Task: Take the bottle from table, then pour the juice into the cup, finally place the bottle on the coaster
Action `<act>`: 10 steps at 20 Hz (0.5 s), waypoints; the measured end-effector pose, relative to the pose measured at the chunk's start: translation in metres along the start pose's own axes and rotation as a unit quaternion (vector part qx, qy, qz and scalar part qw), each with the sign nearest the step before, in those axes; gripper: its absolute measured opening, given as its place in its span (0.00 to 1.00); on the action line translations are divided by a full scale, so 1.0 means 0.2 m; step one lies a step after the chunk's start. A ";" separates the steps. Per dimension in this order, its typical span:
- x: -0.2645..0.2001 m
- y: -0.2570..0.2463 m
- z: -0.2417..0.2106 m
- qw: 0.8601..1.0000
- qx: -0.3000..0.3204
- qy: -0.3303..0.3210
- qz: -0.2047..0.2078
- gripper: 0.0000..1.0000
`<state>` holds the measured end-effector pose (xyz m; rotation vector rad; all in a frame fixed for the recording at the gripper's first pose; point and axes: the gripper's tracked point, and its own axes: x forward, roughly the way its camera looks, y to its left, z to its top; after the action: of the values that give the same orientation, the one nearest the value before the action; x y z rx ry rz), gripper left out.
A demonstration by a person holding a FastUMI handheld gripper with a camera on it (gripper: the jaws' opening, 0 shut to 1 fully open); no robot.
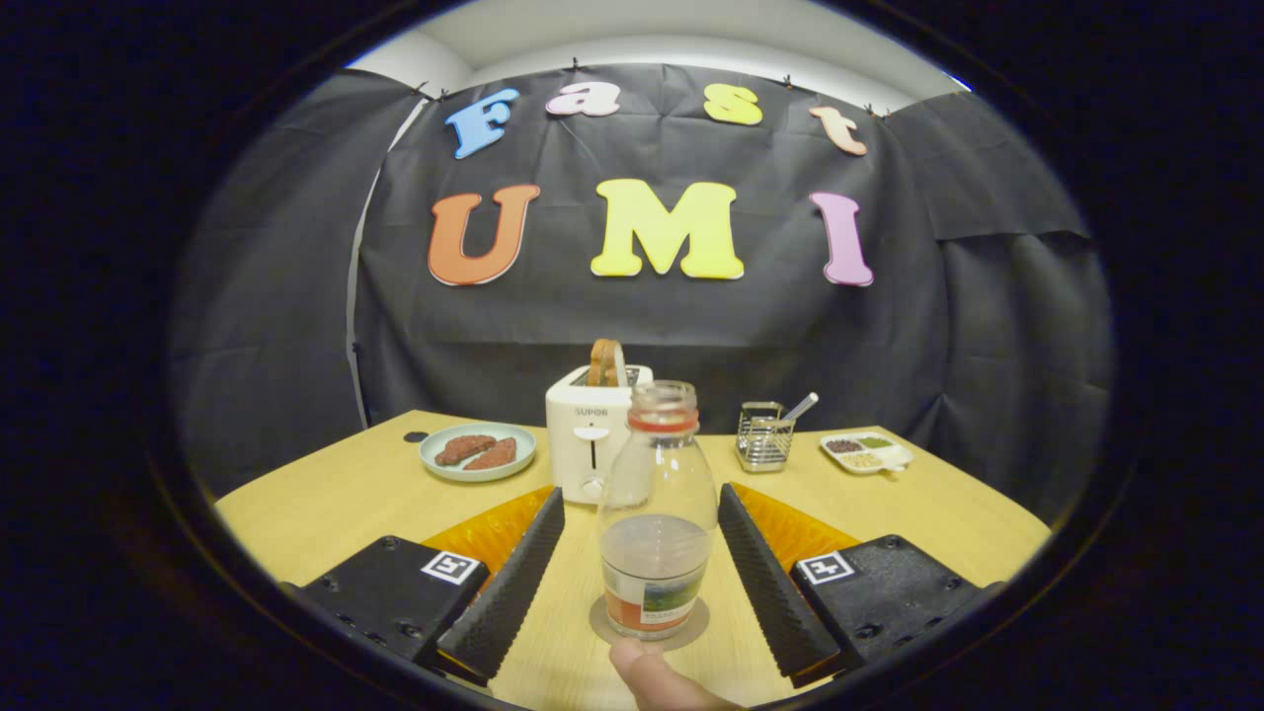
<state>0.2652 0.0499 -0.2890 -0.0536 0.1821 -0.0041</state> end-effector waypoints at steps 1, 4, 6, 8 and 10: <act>-0.03 0.00 0.05 1.000 -0.001 -0.010 -0.002 1.00; -0.14 -0.01 0.19 1.000 -0.008 -0.028 -0.009 1.00; -0.23 -0.03 0.30 0.999 -0.008 -0.039 -0.016 1.00; -0.32 -0.05 0.42 0.998 -0.014 -0.051 -0.029 1.00; -0.41 -0.02 0.51 0.997 -0.020 -0.062 -0.036 1.00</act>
<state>0.2041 0.0525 -0.1731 -0.1001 0.0568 -0.0688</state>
